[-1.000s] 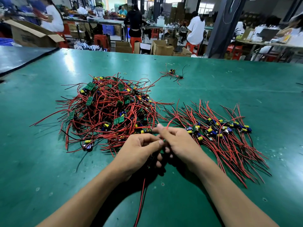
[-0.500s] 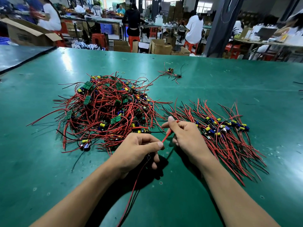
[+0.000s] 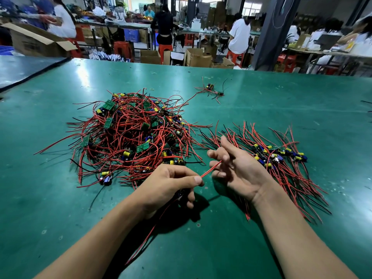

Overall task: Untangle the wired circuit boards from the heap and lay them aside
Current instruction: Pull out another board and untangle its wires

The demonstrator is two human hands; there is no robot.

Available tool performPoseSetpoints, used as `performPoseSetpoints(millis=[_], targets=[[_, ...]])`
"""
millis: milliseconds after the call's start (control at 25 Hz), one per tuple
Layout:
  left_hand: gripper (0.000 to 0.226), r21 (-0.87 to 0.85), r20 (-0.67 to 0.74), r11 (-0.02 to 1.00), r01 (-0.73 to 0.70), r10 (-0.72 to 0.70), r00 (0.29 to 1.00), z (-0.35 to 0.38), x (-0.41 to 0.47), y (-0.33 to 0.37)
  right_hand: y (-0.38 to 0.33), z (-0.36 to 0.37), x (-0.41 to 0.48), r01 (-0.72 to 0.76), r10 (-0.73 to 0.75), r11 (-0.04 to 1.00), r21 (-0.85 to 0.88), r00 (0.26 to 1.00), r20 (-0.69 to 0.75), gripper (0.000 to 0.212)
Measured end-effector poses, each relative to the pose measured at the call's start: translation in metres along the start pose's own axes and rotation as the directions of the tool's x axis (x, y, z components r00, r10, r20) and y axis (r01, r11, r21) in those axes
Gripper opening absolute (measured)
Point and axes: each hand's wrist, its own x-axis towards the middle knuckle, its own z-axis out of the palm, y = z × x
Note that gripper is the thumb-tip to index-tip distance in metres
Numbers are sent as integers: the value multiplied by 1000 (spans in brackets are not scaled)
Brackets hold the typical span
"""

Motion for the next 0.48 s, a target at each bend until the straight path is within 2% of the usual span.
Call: performPoseSetpoints(millis=[80, 240, 400, 480], targets=[[13, -3, 3, 1000, 3, -3, 1000, 0, 0, 0, 0, 0, 1, -32, 32, 999, 2, 999, 5, 63], [20, -56, -57, 998, 14, -17, 998, 3, 3, -1, 3, 4, 2, -1, -7, 997, -79, 994, -105, 53], [41, -184, -158, 983, -9, -21, 987, 7, 8, 0, 5, 7, 2, -5, -16, 980, -197, 994, -107, 88], [48, -236, -193, 972, -14, -32, 981, 6, 10, 3, 7, 10, 1, -7, -17, 969, -249, 995, -98, 94]])
